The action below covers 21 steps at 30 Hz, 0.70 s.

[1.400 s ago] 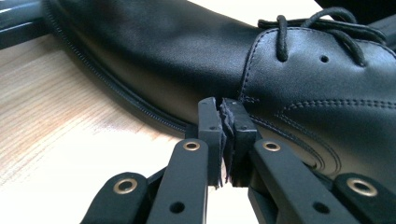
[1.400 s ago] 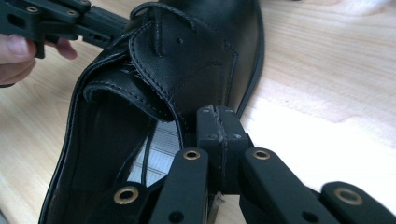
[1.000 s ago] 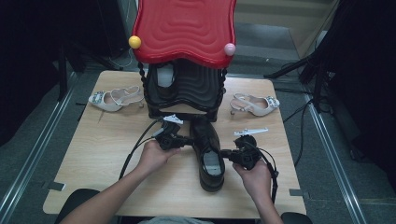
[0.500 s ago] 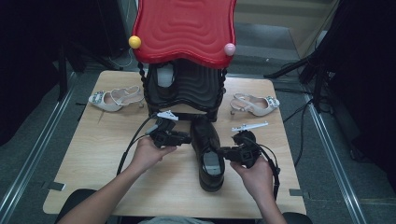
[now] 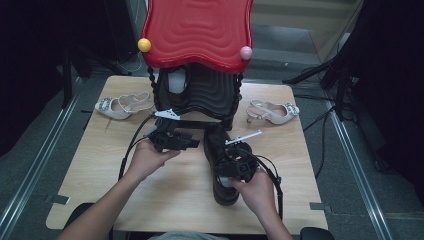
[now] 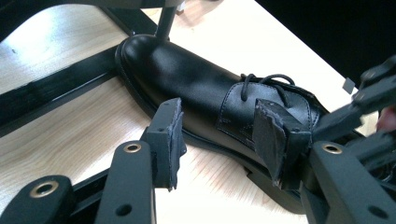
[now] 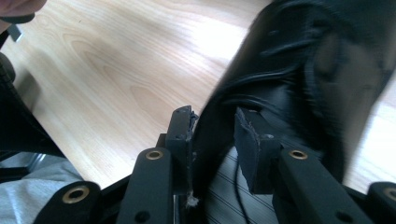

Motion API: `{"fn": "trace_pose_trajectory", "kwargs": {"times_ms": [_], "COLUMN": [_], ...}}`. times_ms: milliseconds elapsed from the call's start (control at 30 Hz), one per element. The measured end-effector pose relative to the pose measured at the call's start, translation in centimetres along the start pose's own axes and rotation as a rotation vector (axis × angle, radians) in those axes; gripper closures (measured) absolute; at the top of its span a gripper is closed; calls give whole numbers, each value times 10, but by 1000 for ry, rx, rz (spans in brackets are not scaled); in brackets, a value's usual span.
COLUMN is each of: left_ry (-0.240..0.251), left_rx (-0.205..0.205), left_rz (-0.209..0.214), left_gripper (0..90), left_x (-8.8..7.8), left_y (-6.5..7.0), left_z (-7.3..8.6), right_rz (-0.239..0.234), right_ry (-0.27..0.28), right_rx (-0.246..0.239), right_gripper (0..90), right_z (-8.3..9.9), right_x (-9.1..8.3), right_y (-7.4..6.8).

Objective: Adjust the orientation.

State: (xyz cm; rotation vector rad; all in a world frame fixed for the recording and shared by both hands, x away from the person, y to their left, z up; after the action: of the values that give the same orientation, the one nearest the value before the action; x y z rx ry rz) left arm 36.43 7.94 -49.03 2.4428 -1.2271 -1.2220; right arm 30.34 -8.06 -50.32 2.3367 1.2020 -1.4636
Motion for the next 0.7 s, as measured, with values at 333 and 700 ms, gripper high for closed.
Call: {"fn": "trace_pose_trajectory", "kwargs": {"times_ms": [333, 700], "left_ry": [14, 26], "left_rx": [-6, 26], "left_rz": [4, 20], "left_gripper": [501, 676], "left_x": [-10, -43], "left_y": [-2, -2], "left_z": [-9, -36], "right_rz": [15, 53], "right_ry": [-121, -138], "right_rx": [20, 62], "right_gripper": [640, 775], "right_z": [3, 6], "right_x": [36, 44], "right_y": [-2, 5]}}
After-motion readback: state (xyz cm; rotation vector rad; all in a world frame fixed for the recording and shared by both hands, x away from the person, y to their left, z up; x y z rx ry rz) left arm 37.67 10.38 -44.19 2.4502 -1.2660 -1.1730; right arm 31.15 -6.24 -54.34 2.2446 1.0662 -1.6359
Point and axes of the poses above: each handheld gripper's, and its own axes: x roughly forward along the jaws, z roughly out of its underside, y roughly to its right, the point moved 7 cm from there along x, roughly forward along the jaws, and after that the axes turned 8 degrees about -x, right-handed, at the moved point
